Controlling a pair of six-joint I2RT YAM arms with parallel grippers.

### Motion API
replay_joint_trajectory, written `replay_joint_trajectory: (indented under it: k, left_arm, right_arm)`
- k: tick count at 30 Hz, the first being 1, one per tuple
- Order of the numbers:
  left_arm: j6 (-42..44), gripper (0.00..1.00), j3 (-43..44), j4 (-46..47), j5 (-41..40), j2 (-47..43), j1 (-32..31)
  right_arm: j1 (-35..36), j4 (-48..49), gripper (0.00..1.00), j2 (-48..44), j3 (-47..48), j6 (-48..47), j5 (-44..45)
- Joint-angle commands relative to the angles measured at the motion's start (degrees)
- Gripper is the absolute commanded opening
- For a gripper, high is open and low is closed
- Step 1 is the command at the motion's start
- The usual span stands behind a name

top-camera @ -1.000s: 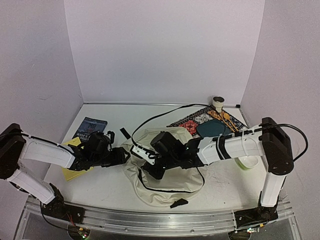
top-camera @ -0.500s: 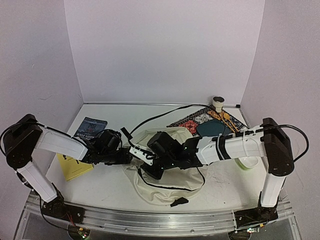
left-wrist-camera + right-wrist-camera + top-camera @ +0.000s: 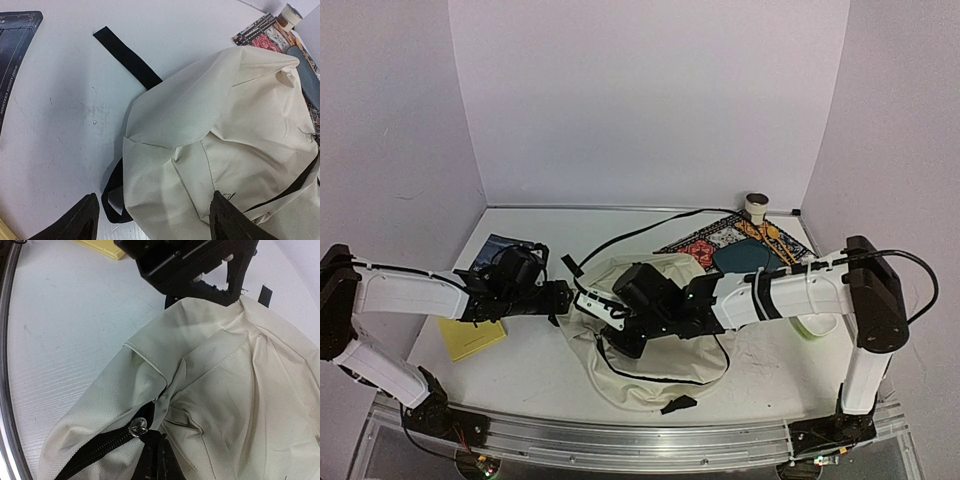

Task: Pack the student bag
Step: Unzip the largest pocket of the student bag.

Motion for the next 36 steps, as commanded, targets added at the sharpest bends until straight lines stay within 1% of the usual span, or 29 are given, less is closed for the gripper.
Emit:
replay_joint_trajectory:
  k: [1,5,7,8,10,11,12,14,15,16,17,18,22,27,36]
  left_arm:
    - [6.68,0.78,2.95,-0.88,-1.17,3.86,0.26]
    - [9.09,0.77,6.73,-0.64,-2.85,9.87,1.24]
    - [9.99,0.75,8.75,-0.23,-2.93,12.43,2.37]
    - [10.46,0.74,9.65,0.08,-2.71,13.63,2.88]
    - [11.32,0.68,11.5,0.63,-1.58,15.84,3.65]
    - [11.7,0.61,12.33,1.07,-0.92,16.72,3.85]
    - [11.96,0.53,13.04,1.27,-0.84,17.77,3.99]
    - [12.28,0.25,14.2,1.35,-1.21,19.16,4.63]
    - [12.43,0.17,14.51,1.35,-1.51,19.53,5.11]
    - [12.63,0.08,14.78,1.35,-1.9,19.83,5.66]
    - [12.79,0.03,15.0,1.33,-2.65,19.97,6.15]
    - [12.99,0.0,15.27,1.34,-3.5,19.97,6.92]
    - [14.14,0.0,17.08,1.13,-5.75,20.02,10.32]
    - [15.85,0.0,21.24,0.91,-6.61,21.71,14.11]
    - [20.46,0.0,31.03,0.89,-6.93,29.97,17.23]
  right_arm:
    - [0.3,-1.18,0.0,-1.22,2.57,-0.56,1.25]
    - [0.43,-1.3,0.0,-1.63,2.61,-0.55,1.24]
    - [0.59,-1.55,0.0,-2.0,2.48,-0.55,1.43]
    - [0.66,-1.69,0.0,-2.18,2.38,-0.55,1.57]
    - [0.74,-2.0,0.0,-2.68,1.94,-0.55,1.85]
    - [0.76,-2.08,0.0,-3.02,1.65,-0.47,2.02]
    - [0.77,-2.16,0.0,-3.35,1.32,-0.39,2.11]
    - [0.89,-2.45,0.0,-3.96,0.61,-0.13,2.12]
    - [0.98,-2.67,0.0,-4.36,0.14,0.02,2.12]
    - [1.08,-2.89,0.0,-4.82,-0.27,0.16,2.21]
    - [1.25,-3.11,0.0,-5.43,-0.78,0.36,2.33]
    - [1.42,-3.53,0.0,-6.07,-1.3,0.55,2.58]
    - [2.33,-5.62,0.0,-8.94,-3.08,1.09,3.81]
    - [3.7,-8.3,0.0,-12.04,-4.96,1.92,5.47]
    - [6.02,-11.37,0.0,-13.86,-7.66,4.57,7.14]
